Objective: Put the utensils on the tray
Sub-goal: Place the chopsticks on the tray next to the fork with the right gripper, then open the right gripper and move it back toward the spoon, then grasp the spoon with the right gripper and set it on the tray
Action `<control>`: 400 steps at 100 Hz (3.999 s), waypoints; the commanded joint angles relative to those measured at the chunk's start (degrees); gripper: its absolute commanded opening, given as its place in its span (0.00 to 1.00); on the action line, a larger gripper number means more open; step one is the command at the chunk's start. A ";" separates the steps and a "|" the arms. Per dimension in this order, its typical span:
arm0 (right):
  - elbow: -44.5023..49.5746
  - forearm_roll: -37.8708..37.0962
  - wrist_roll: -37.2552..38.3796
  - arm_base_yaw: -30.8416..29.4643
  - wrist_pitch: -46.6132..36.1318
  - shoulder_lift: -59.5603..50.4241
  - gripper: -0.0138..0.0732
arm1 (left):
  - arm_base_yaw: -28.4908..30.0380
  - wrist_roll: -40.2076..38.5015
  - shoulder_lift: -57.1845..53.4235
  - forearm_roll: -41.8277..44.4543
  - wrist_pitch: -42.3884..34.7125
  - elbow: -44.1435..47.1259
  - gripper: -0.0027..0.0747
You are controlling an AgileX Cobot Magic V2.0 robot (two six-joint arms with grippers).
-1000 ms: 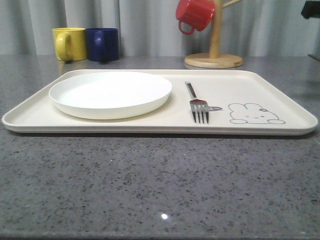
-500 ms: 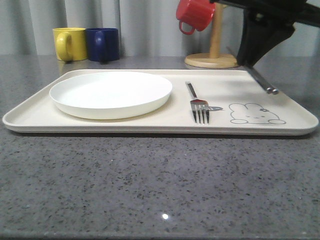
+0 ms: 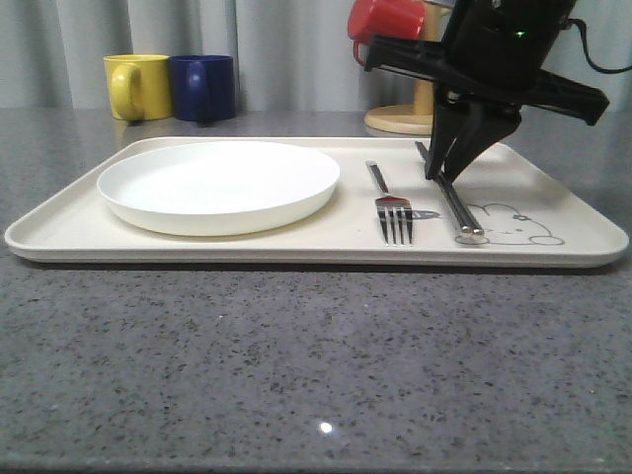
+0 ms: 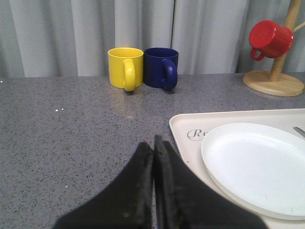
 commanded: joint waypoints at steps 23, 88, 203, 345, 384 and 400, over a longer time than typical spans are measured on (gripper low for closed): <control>-1.90 -0.58 0.17 -0.04 -1.82 -0.62 0.22 | 0.00 -0.45 0.08 -0.18 -4.32 -1.64 0.01; -2.72 -2.68 -6.50 -1.91 2.79 -7.43 0.53 | 0.00 -0.45 0.08 -0.18 -4.32 -1.64 0.01; -2.66 -2.91 -30.09 -34.30 9.46 -3.07 0.53 | 0.00 -0.45 0.08 -0.18 -4.32 -1.64 0.01; -8.45 2.32 -21.45 -16.60 17.98 -10.59 0.10 | 0.00 -0.45 0.08 -0.18 -4.32 -1.64 0.01; -8.45 2.13 -16.15 -12.52 16.18 -10.53 0.10 | 0.00 -0.45 0.08 -0.18 -4.32 -1.64 0.01; -8.47 0.91 -14.59 -11.96 14.40 -9.51 0.10 | 0.00 -0.45 0.08 -0.18 -4.32 -1.64 0.01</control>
